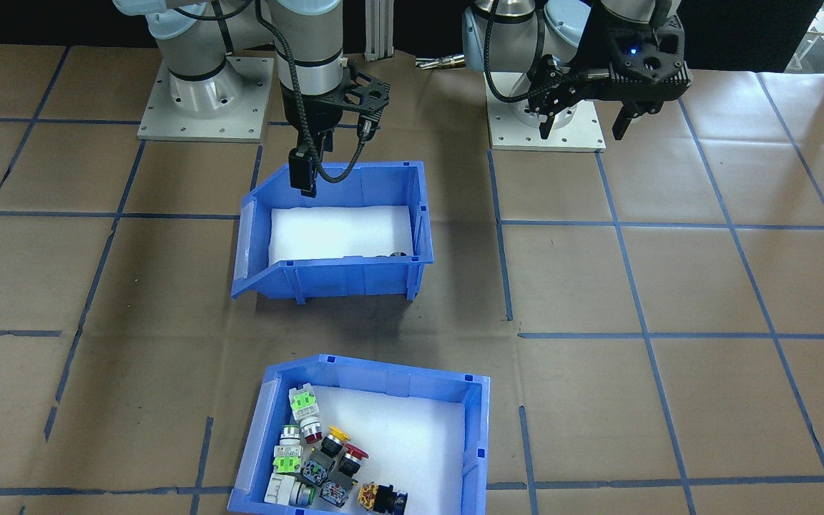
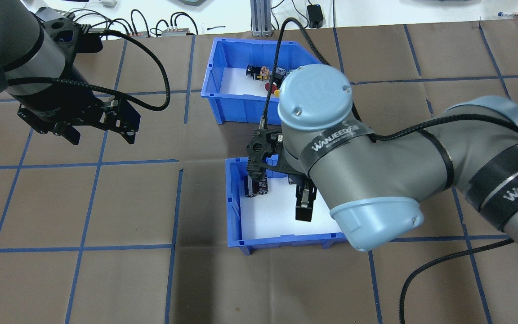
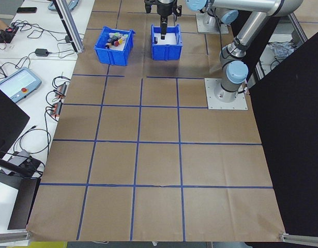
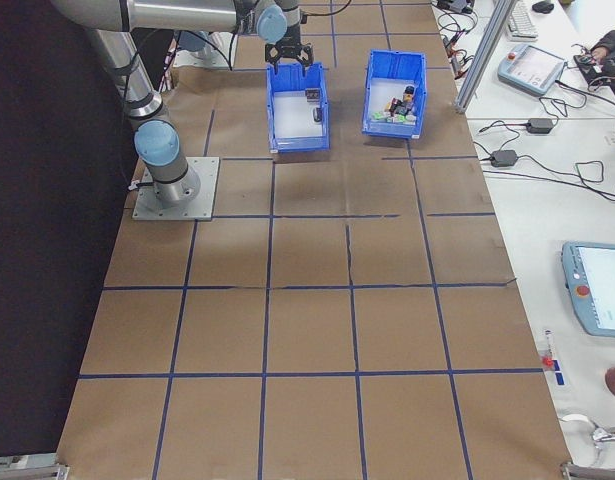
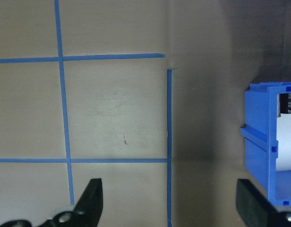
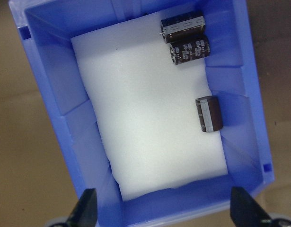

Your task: Place button box in front

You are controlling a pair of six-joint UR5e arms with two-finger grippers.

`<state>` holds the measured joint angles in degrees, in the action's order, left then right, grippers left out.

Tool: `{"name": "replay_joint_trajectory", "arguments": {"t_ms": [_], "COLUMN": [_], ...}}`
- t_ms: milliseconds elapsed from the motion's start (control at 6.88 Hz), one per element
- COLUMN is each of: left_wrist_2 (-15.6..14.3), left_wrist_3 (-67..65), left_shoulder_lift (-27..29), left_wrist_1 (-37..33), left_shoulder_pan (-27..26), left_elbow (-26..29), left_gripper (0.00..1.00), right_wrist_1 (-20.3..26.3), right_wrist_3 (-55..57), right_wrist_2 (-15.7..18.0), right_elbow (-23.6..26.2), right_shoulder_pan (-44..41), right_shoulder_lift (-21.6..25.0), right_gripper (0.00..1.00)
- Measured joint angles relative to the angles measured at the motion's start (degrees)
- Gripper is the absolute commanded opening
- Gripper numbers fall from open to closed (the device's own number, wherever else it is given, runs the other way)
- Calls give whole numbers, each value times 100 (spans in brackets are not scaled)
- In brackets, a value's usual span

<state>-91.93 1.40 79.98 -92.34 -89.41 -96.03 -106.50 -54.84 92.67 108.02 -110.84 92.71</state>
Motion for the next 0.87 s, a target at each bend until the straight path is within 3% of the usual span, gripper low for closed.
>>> {"name": "replay_joint_trajectory", "arguments": {"t_ms": [436,582,873], "left_wrist_2": [-38,-41,-33], "left_wrist_3": [11,30,86], "left_shoulder_lift": [-11,-17,6], "left_wrist_1": [61,108,395], "left_shoulder_pan": [-6,-6,-6], "left_elbow": [-60,-77,-118], "left_gripper": [100,100,100], "right_wrist_1": [4,-19,-11], "right_wrist_3": [690,1327,2834], "right_wrist_2": [-316,-525,-579], "right_elbow": [-201,-395,-1118], "right_shoulder_pan": [1431,1763,2091], "right_shoulder_lift": [307,286,-114], "right_gripper": [100,100,100]}}
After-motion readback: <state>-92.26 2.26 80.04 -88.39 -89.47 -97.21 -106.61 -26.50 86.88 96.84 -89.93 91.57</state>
